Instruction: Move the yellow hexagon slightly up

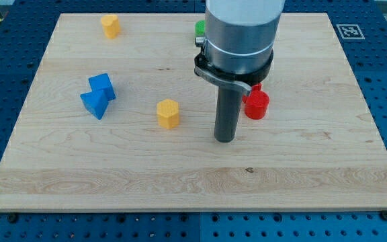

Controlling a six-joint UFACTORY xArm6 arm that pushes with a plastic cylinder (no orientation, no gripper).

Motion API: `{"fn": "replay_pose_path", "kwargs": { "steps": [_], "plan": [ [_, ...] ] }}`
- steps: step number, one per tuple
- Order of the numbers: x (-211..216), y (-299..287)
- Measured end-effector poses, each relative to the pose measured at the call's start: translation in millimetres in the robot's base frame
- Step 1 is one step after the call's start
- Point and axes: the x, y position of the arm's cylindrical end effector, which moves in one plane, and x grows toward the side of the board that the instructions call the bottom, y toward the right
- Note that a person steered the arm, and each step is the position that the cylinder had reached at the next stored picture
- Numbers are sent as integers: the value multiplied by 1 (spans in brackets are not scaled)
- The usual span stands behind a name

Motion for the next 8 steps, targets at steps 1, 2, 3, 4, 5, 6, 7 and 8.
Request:
{"fn": "replay_pose_path", "kwargs": {
  "steps": [1,2,3,4,5,6,7,8],
  "plan": [
    [-11,-48],
    [-13,-64],
    [-18,-84],
    [-41,-101],
    [-68,-109],
    [-91,-110],
    [-116,-112],
    [-144,-115]
  ]
}}
